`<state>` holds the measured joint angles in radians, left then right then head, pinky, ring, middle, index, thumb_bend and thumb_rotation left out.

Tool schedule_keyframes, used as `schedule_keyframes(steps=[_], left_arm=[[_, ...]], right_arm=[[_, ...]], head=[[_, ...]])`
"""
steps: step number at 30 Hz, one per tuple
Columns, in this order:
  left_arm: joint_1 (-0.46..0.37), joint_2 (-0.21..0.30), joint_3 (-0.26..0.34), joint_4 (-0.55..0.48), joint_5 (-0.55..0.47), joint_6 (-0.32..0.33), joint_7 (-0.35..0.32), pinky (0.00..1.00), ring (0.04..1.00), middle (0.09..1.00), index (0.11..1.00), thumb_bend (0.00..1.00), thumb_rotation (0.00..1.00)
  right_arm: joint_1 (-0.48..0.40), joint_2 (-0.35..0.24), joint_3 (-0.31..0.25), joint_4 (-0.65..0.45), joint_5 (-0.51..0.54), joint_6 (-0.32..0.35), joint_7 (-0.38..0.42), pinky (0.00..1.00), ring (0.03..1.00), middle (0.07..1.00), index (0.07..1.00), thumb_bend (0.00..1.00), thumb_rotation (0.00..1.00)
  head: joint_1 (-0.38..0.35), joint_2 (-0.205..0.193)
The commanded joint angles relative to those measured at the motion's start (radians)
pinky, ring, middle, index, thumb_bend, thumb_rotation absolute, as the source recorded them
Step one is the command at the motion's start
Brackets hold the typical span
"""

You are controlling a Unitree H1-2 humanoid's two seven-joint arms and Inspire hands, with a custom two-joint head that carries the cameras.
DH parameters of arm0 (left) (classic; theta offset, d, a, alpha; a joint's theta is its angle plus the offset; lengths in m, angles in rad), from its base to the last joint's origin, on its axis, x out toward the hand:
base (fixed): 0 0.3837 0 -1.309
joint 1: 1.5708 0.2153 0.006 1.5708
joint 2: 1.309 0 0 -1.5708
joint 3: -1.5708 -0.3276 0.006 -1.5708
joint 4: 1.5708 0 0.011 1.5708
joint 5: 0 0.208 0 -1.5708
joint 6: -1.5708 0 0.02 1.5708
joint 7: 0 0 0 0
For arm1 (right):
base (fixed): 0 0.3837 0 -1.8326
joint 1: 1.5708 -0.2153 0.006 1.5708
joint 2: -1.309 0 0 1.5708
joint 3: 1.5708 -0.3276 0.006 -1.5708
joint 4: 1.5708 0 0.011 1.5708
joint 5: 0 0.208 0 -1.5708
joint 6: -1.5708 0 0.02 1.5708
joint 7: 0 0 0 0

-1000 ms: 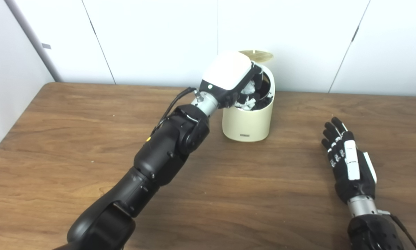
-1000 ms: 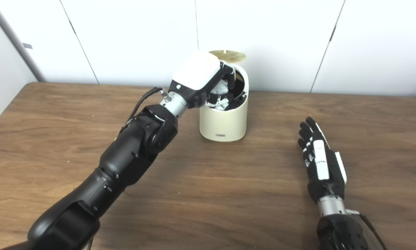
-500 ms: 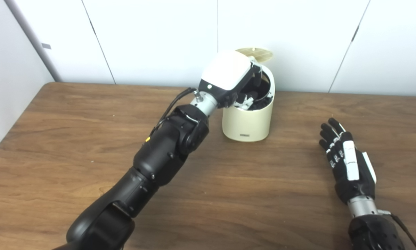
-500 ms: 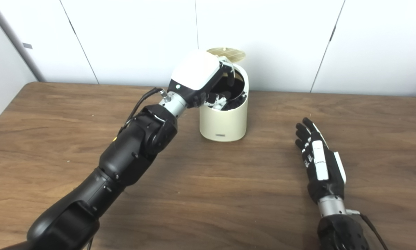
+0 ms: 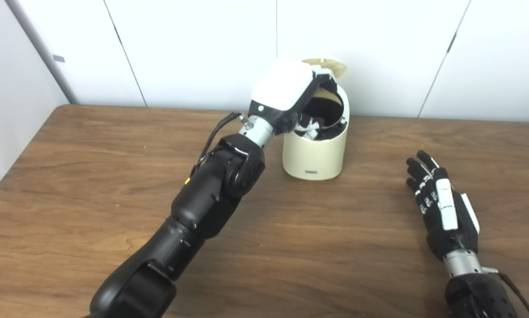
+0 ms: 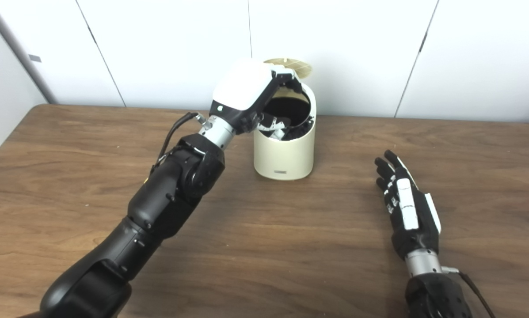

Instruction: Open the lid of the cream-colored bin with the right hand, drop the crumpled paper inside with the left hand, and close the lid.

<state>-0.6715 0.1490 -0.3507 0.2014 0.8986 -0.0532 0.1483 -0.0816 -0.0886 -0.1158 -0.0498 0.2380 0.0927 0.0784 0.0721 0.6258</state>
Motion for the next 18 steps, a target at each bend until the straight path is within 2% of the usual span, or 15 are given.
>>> schedule_keyframes(steps=[1,7,18], left_arm=[[-0.028,-0.014,0.024,-0.04,-0.021,-0.005,0.037,0.33,0.424,0.523,0.451,0.48,0.0],[-0.009,-0.03,0.048,-0.096,-0.034,0.027,0.014,0.33,0.419,0.537,0.457,0.47,0.0],[0.023,-0.016,0.054,-0.16,-0.055,0.031,-0.012,0.32,0.408,0.526,0.473,0.47,0.0]], right_arm=[[-0.005,-0.007,0.0,0.001,-0.002,0.009,0.003,0.96,0.944,0.879,0.895,0.51,0.84],[-0.009,-0.014,-0.002,0.014,-0.001,0.008,0.007,0.99,0.936,0.861,0.895,0.5,0.84],[-0.013,-0.028,-0.001,0.024,0.002,0.005,0.02,1.0,0.943,0.872,0.888,0.5,0.85]], head=[[0.003,-0.001],[0.017,-0.001],[0.03,-0.003]])
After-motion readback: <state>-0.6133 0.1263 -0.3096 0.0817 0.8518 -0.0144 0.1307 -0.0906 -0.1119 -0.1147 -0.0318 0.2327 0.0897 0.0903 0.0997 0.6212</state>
